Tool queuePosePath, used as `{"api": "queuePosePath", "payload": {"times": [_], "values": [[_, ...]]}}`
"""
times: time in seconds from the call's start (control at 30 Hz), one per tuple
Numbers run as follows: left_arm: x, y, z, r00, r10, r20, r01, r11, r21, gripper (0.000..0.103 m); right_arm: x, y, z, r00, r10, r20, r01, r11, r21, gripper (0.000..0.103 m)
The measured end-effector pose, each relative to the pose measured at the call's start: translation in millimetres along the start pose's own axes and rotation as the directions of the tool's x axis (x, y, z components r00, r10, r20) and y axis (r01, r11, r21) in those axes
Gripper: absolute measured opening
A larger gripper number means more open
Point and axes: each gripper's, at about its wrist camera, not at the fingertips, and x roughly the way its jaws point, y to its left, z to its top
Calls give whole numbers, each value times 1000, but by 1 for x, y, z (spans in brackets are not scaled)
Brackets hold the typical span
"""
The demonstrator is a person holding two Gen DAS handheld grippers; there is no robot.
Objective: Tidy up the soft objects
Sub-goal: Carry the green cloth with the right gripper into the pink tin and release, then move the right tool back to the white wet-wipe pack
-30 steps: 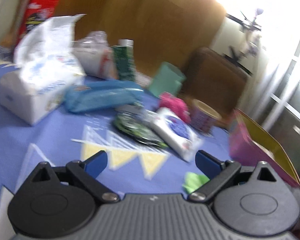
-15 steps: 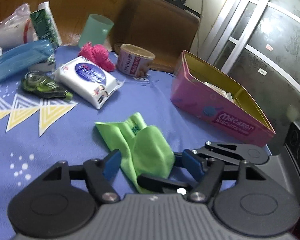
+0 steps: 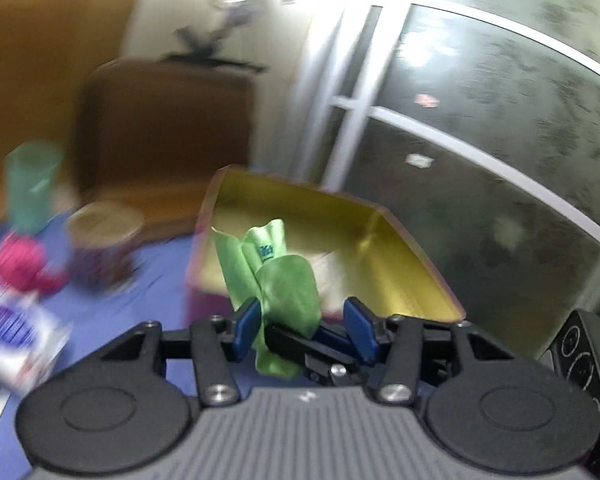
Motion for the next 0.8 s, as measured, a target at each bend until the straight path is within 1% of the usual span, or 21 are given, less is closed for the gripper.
{"api": "queuePosePath", "payload": {"times": [0.03,0.1,0.17,0.2,0.23,0.3,0.33,0.37,0.4,0.43,0.47,0.53,0.57,0.6,0.63,0.7,0.77,0.8], "values": [[10,-9,6,1000,-23,-2,23,1000,19,46,-3,-11,2,998,-56,14,56,998,4,11],[31,-27,16,998,-57,-12,57,997,52,47,-6,-30,3,990,-143,16,143,990,18,11],[48,-41,19,998,-57,-18,58,994,88,51,-9,-52,1,973,-229,1,229,973,44,11],[57,-46,19,999,-47,-22,49,993,106,52,-11,-60,-1,963,-269,-8,269,962,52,11],[66,-49,18,999,-35,-30,38,992,119,53,-12,-70,-4,948,-318,-23,319,946,56,12],[78,-51,13,999,-9,-48,15,993,118,61,-12,-87,-11,920,-386,-67,390,919,61,17],[81,-49,10,998,4,-56,3,994,112,62,-10,-96,-16,906,-410,-109,417,907,57,35],[82,-46,8,998,16,-64,-9,994,105,62,-9,-102,-20,896,-422,-139,433,900,58,47],[82,-42,4,997,31,-71,-24,995,97,62,-11,-106,-24,887,-439,-144,452,889,72,64],[79,-37,2,996,42,-74,-36,995,89,62,-14,-108,-26,883,-449,-136,462,883,85,67],[75,-32,0,996,53,-72,-47,996,81,62,-17,-110,-27,883,-452,-129,464,880,96,67],[59,-17,-6,995,85,-59,-81,995,65,64,-18,-110,-26,877,-466,-116,477,872,108,73],[49,-9,-10,993,107,-49,-104,993,58,66,-19,-110,-25,873,-476,-103,486,866,118,74],[40,-1,-14,990,133,-38,-131,990,54,67,-20,-108,-24,875,-476,-82,483,865,136,74],[30,6,-19,986,162,-29,-160,986,52,68,-23,-105,-24,883,-466,-58,469,869,154,74],[8,25,-32,971,239,-18,-238,970,41,68,-24,-97,-19,898,-440,-11,435,884,172,74],[-9,45,-43,950,312,-23,-312,950,15,68,-21,-81,-14,919,-393,25,384,908,166,73],[-19,57,-51,936,352,-29,-352,936,-3,68,-17,-73,-11,932,-360,35,350,923,157,73]]}}
